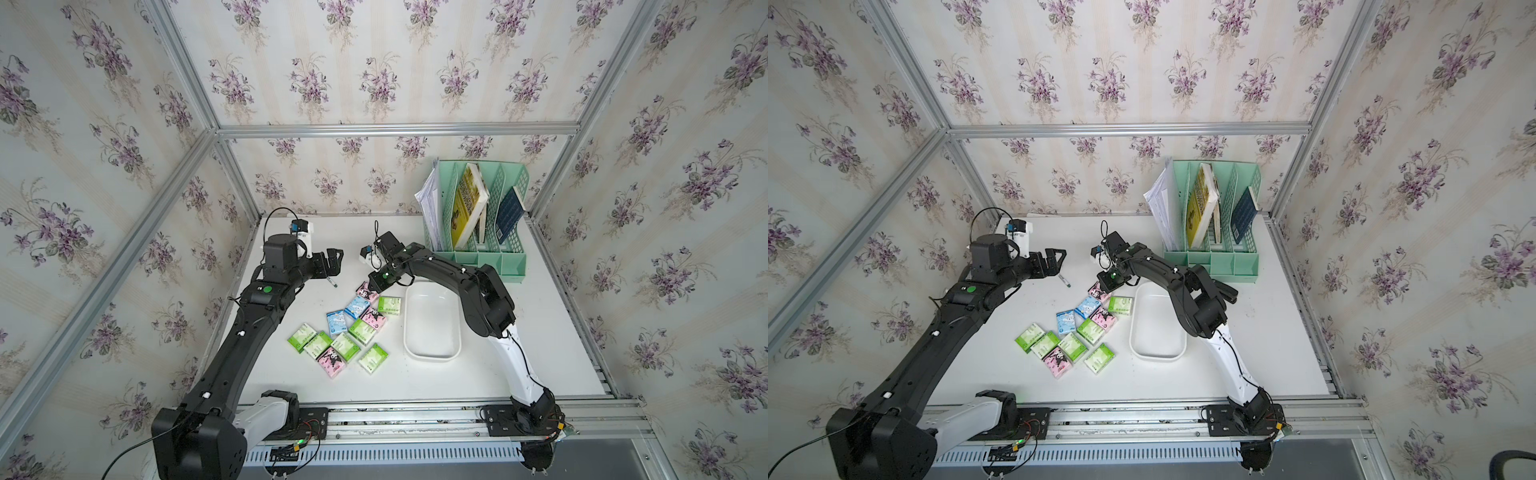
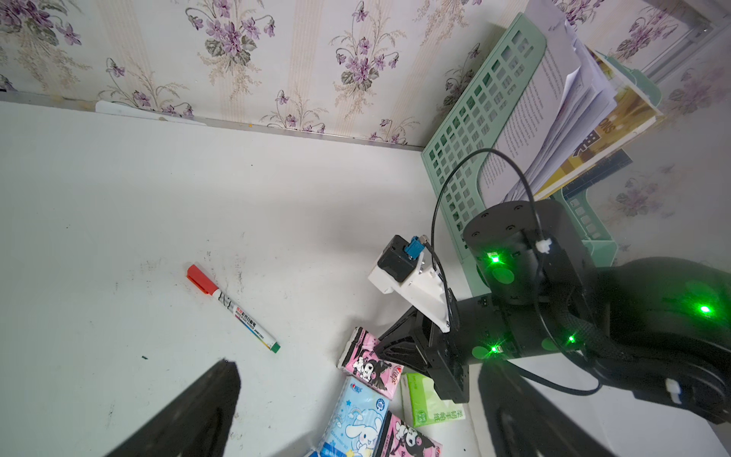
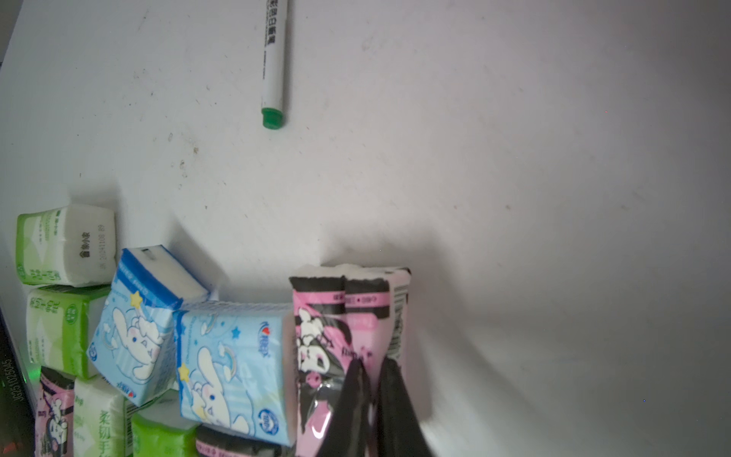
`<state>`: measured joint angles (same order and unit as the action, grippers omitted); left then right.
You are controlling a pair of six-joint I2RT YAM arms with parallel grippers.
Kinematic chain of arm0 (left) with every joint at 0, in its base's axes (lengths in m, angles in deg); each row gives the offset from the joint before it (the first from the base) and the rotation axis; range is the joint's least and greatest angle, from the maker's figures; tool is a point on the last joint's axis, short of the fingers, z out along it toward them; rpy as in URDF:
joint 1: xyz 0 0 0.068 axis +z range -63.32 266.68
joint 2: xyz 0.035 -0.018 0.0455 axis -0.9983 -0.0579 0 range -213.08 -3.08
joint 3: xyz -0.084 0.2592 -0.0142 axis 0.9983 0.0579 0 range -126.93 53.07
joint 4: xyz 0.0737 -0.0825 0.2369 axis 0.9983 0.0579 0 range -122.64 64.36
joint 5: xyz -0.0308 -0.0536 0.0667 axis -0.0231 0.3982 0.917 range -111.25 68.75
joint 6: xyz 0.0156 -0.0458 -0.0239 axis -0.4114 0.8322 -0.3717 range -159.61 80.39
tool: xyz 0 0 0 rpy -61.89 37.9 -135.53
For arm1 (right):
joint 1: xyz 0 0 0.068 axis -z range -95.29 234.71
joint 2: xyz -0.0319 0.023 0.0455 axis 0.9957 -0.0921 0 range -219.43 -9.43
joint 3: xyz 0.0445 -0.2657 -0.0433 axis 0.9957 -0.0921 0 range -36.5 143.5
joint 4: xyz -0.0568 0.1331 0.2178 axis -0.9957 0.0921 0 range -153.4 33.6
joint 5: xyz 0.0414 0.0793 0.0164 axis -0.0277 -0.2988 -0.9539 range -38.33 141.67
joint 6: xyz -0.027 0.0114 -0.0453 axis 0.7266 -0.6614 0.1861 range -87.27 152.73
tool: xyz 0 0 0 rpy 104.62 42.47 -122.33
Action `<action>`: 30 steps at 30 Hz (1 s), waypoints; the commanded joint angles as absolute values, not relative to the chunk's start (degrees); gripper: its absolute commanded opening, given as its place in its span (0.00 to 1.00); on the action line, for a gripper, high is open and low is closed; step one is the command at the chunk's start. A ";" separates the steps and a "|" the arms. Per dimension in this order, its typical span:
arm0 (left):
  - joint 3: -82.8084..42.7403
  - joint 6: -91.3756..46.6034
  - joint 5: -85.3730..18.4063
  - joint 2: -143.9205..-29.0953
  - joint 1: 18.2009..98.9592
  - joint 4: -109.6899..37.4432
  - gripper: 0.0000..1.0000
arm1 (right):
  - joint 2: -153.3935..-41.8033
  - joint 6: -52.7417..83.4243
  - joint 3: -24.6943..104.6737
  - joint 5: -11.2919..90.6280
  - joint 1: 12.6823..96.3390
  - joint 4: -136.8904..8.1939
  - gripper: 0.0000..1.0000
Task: Put the pocket tissues into the storage box
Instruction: Pick up the pocket tissues from the center of the board, then place the pocket tissues in the storage box.
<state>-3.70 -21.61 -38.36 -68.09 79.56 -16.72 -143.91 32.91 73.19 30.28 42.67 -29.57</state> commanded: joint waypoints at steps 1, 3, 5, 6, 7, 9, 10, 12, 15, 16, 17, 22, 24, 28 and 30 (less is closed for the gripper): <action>-4.45 -21.19 -38.27 -67.95 79.65 -16.60 0.99 | -141.41 32.14 73.27 30.58 42.61 -31.73 0.00; -4.74 -21.03 -38.39 -68.00 79.64 -16.56 0.99 | -139.78 31.86 73.36 30.50 42.85 -33.32 0.00; -4.94 -21.03 -38.47 -67.91 79.60 -16.40 0.99 | -137.96 31.68 73.36 30.53 43.33 -34.56 0.00; -5.15 -21.03 -38.46 -67.92 79.65 -16.35 0.99 | -136.79 31.52 73.36 30.43 43.74 -35.03 0.00; -5.28 -20.98 -38.48 -67.91 79.65 -16.17 0.99 | -135.67 31.50 73.23 29.84 44.28 -35.37 0.00; -5.62 -21.33 -38.57 -67.96 79.65 -15.84 0.99 | -133.12 31.82 72.09 28.57 45.69 -35.87 0.00; -6.02 -21.42 -38.71 -68.11 79.65 -15.48 0.99 | -131.55 32.22 71.05 28.48 46.56 -35.97 0.00; -6.42 -21.54 -38.99 -68.12 79.65 -15.09 0.99 | -128.27 33.41 68.30 28.81 48.43 -35.64 0.00; -6.52 -21.62 -39.05 -67.98 79.63 -15.27 0.99 | -122.82 36.67 62.46 30.65 51.39 -34.21 0.00; -6.52 -21.66 -39.10 -68.09 79.65 -15.39 0.99 | -120.93 38.15 60.15 31.51 52.31 -33.41 0.00; -6.52 -21.54 -39.25 -68.14 79.64 -15.58 0.99 | -119.22 39.60 58.12 32.38 52.98 -32.85 0.00; -6.61 -20.94 -40.30 -69.56 79.56 -16.85 0.99 | -107.61 45.71 44.30 37.08 55.87 -34.49 0.00; -6.54 -20.68 -40.65 -69.94 79.56 -17.38 0.99 | -104.28 47.26 40.57 38.37 56.21 -35.10 0.00; -6.78 -20.88 -40.94 -70.46 79.52 -17.61 0.99 | -102.61 49.18 36.04 39.00 56.28 -33.55 0.00; -6.87 -21.06 -40.85 -70.49 79.47 -17.39 0.99 | -103.22 48.83 34.77 37.82 56.30 -33.19 0.00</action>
